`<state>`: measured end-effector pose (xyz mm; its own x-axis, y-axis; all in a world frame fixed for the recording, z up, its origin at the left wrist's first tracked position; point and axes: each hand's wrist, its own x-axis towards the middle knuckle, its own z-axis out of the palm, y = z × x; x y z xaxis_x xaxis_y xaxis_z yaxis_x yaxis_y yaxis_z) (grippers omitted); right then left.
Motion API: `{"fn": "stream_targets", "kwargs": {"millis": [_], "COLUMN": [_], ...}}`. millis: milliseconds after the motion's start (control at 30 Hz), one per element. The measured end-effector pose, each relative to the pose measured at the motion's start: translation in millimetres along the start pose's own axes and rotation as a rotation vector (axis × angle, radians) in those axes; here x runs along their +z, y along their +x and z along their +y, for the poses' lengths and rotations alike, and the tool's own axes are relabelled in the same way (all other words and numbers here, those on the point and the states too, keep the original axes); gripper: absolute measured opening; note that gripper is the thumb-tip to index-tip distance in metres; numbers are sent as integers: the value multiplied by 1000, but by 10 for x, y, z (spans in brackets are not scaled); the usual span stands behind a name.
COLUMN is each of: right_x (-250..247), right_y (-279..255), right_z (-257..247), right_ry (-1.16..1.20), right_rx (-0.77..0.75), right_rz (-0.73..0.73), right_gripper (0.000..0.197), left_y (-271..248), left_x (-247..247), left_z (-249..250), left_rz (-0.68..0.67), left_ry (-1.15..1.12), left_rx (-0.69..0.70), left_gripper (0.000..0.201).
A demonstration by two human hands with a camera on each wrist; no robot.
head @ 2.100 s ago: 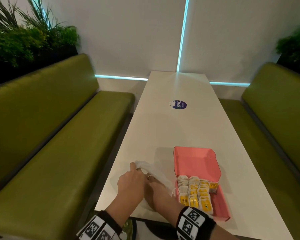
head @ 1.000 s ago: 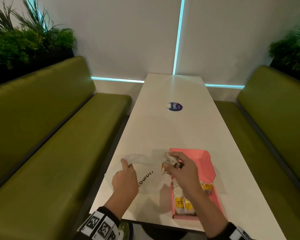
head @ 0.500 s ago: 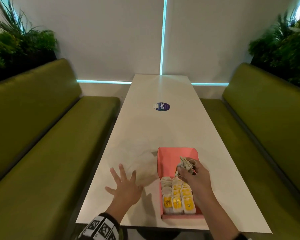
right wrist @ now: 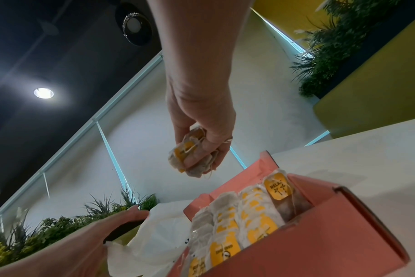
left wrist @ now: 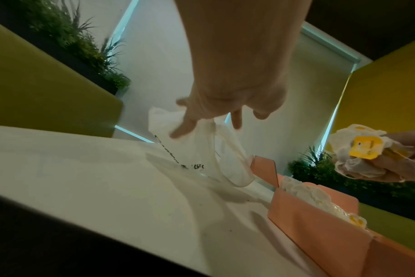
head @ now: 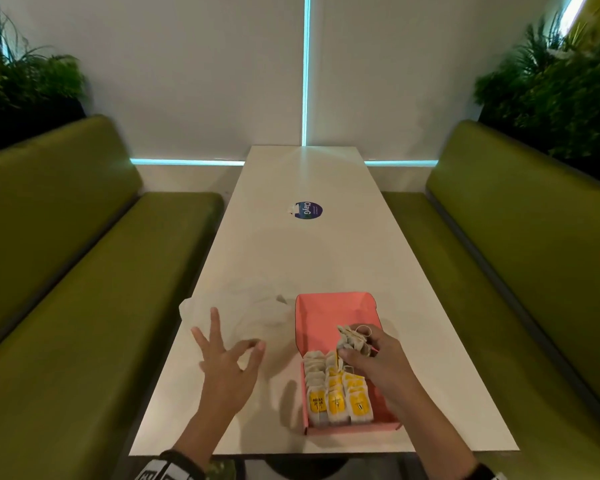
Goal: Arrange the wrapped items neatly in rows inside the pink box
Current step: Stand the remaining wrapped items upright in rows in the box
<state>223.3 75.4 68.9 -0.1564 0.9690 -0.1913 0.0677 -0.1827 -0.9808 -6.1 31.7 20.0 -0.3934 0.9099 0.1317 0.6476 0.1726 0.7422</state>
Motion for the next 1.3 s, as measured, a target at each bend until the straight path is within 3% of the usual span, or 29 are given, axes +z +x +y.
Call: {"fn": "stream_targets", "kwargs": {"millis": [133, 233, 300, 433, 533, 600, 700, 800, 867, 967, 1200, 1300], "right_x": [-35, -27, -14, 58, 198, 330, 519, 616, 628, 621, 436, 317], "right_y": [-2, -7, -18, -70, -79, -73, -68, -52, -29, -34, -138, -125], "right_z": [-10, -27, -38, -94, -142, -160, -163, -151, -113, -94, -201, -234], "right_ry": [2, -11, -18, -85, -73, -87, -216, -386, -501, -603, -648, -654], "right_rx": [14, 16, 5, -52, -102, -131, -204, -300, -344, -348, -349, -337], "right_rz": [8, 2, -9, -91, -163, -184, -168, -108, -104, -125, -253, -222], "right_gripper": [31, 31, 31, 31, 35, 41, 47, 43, 43, 43, 71, 60], "left_y": [8, 103, 129, 103, 96, 74, 32, 19, 28, 20, 29, 58], "left_x": [-42, -26, -18, -58, -62, -43, 48, 96, 115, 128, 147, 157], "left_z": [-61, -178, -214, -3, 311, 537, 737, 814, 816, 816, 817, 766], "left_rz": [-127, -278, -276, -44, -211, -417, -609, -598, -591, -541, -540, -494], "left_ry": [-143, -162, -45, 114, -161, -485, -876, -1060, -1114, -1174, -1371, -1373], "left_rx": [-16, -135, -163, 65, 170, 82, -197, -419, -486, -542, -628, -627], "left_gripper": [66, 64, 64, 65, 49, 40, 53, 52, 50, 50, 44, 43]}}
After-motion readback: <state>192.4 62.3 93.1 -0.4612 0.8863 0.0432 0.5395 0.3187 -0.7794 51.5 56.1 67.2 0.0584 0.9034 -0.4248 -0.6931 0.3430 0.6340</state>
